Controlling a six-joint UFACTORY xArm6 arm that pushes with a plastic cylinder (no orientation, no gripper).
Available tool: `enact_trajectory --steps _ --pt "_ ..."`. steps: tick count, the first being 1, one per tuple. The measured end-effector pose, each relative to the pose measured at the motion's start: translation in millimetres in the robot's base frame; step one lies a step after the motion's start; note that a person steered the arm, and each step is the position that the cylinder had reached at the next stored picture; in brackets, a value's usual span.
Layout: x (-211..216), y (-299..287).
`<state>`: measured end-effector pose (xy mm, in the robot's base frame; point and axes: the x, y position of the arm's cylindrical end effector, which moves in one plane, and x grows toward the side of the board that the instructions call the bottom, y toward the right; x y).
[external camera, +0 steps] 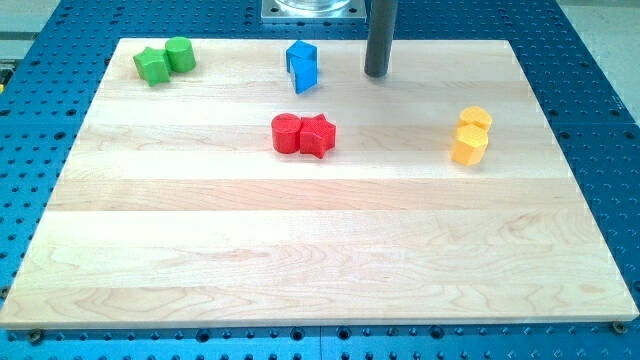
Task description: Move arm diagonally up
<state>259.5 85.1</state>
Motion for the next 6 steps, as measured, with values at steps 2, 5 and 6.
enact_trajectory --steps 2,5,6 --pt "-3 1" --pt "-23 6" --pt "-68 21"
